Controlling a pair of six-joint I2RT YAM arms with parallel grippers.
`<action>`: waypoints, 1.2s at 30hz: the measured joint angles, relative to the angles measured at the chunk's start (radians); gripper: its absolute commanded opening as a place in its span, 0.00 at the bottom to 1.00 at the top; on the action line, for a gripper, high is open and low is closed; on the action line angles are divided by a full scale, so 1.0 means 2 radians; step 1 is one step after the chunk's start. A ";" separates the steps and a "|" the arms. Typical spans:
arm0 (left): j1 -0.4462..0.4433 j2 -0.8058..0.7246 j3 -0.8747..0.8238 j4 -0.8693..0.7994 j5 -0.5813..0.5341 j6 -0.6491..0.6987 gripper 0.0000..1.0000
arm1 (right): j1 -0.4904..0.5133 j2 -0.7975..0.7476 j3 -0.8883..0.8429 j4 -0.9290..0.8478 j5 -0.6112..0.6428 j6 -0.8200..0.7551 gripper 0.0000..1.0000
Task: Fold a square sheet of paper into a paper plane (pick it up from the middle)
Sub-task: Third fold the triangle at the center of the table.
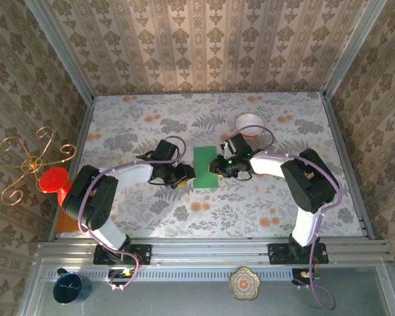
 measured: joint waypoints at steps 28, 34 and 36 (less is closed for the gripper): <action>-0.002 0.074 0.054 0.001 0.038 0.007 0.38 | -0.011 0.014 -0.005 0.002 -0.014 0.002 0.27; -0.002 0.081 0.057 0.001 0.051 0.012 0.38 | -0.012 0.014 -0.005 0.002 -0.014 0.002 0.27; -0.001 0.081 0.057 0.000 0.056 0.015 0.39 | -0.012 0.014 -0.005 0.002 -0.014 0.002 0.27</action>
